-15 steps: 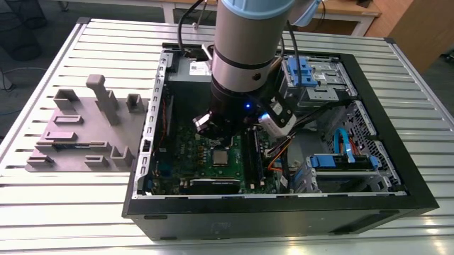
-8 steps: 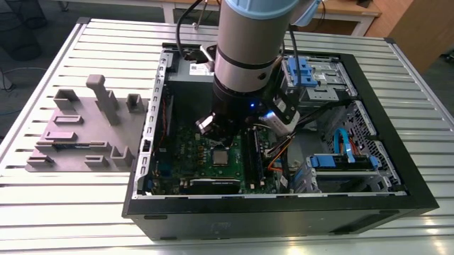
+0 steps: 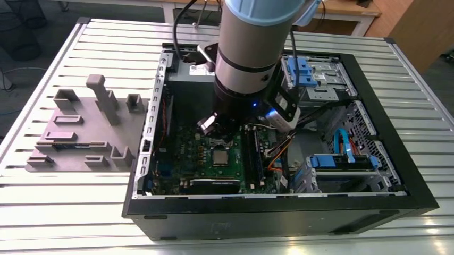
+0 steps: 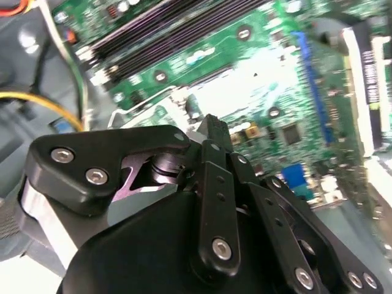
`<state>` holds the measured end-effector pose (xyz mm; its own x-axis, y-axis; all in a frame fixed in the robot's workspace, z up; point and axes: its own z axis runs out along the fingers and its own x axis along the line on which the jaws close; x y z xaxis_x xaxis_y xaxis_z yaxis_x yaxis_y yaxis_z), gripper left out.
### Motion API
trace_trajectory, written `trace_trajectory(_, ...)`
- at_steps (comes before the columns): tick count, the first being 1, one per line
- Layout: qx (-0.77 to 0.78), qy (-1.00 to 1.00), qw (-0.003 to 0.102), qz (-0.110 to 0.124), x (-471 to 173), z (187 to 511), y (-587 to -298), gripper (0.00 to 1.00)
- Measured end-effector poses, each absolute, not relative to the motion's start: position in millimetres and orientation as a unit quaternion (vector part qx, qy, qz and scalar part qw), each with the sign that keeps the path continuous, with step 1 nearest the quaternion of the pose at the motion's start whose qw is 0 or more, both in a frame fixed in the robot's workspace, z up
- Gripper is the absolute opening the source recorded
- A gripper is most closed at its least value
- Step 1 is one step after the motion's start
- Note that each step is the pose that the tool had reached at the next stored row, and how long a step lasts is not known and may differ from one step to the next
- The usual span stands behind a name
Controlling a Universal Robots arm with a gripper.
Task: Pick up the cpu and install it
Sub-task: 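Close the cpu cover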
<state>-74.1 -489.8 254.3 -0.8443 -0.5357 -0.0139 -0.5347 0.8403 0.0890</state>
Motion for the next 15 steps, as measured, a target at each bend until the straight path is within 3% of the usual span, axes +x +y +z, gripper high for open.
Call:
trace_trajectory(3,0.285,-0.956,0.000,-0.064,-73.4,253.6,-489.9,0.10)
trace_trajectory(15,0.339,-0.938,0.004,-0.064,-67.6,249.6,-488.2,0.10)
